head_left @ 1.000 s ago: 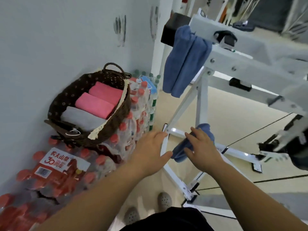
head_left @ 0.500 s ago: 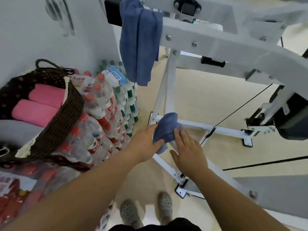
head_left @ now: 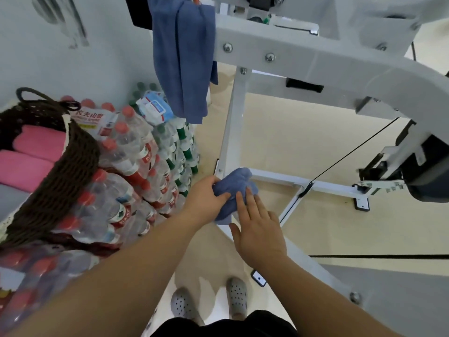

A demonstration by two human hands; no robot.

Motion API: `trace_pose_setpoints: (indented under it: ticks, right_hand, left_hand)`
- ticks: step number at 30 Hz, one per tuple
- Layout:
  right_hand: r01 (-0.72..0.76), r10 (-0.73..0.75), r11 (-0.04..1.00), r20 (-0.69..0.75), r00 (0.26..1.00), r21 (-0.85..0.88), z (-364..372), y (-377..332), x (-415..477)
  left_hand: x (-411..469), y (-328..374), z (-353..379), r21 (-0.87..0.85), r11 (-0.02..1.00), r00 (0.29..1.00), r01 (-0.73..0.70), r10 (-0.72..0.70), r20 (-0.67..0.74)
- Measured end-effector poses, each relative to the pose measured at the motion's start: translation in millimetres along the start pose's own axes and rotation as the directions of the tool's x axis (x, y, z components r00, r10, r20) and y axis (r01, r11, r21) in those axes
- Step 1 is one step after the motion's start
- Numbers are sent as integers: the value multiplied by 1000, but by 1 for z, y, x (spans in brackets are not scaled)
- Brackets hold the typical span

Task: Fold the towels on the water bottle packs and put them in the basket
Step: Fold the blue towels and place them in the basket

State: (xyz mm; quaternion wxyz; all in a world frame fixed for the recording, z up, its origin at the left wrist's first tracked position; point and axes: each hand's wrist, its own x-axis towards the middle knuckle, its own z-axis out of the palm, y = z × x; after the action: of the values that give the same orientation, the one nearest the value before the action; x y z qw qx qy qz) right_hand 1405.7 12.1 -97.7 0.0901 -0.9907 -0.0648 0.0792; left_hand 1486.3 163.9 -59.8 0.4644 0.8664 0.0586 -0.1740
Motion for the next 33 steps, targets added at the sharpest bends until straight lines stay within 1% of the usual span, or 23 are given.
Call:
trace_pose_setpoints:
  ticks: [8,10,11,13,15,16,18,20,22,25,27,28,30,31,33]
  right_hand:
    - [73,-68,996,-101,993,48,-9,3,-6]
    - [139,-128,988,-162,979,62,-9,6,-9]
    - [197,-179,978,-210,961,69,-9,7,-11]
    - [348,-305,934,-332,893,77,-11,4,-13]
    - [497,-415,865,-464,782,63,-13,-8,-14]
    - [558,-453,827,-514,729,62,-14,-16,-13]
    - [662,-509,742,-556,657,102,-19,-33,-11]
    - [744,-570,649,-545,615,160,-27,-54,-13]
    - [790,-635,581,-498,590,195,-37,-78,-22]
    - [798,-729,523,-327,601,301,-53,-120,-45]
    - [769,-775,507,-185,604,389,-60,-147,-65]
    - [762,-798,489,-135,587,425,-61,-161,-76]
    - [779,-845,433,-98,526,454,-64,-191,-97]
    - [792,-864,409,-88,496,453,-63,-204,-108]
    - [807,-883,389,-69,464,445,-57,-229,-129]
  left_hand:
    - [-54,-9,-19,94,992,995,-81,87,-54]
    - [-74,-13,-29,64,996,997,-64,67,-48]
    - [-85,-15,-34,36,998,998,-50,51,-35]
    - [-107,-19,-43,-27,999,999,-30,29,-29]
    - [-132,-21,-52,-99,994,998,-37,31,-57]
    - [-146,-21,-56,-128,991,996,-40,29,-86]
    - [-175,-25,-68,-206,978,987,-22,-12,-160]
    - [-204,-35,-79,-258,966,968,8,-72,-241]
    - [-235,-51,-89,-272,961,939,50,-138,-316]
    - [-279,-80,-97,-266,955,881,133,-237,-409]
    - [-307,-99,-96,-223,952,868,210,-286,-405]
    - [-320,-106,-94,-200,949,869,242,-304,-390]
    - [-342,-121,-91,-177,950,865,257,-308,-396]
    - [-352,-128,-87,-174,956,856,238,-291,-428]
    - [-375,-135,-83,-149,971,797,186,-238,-556]
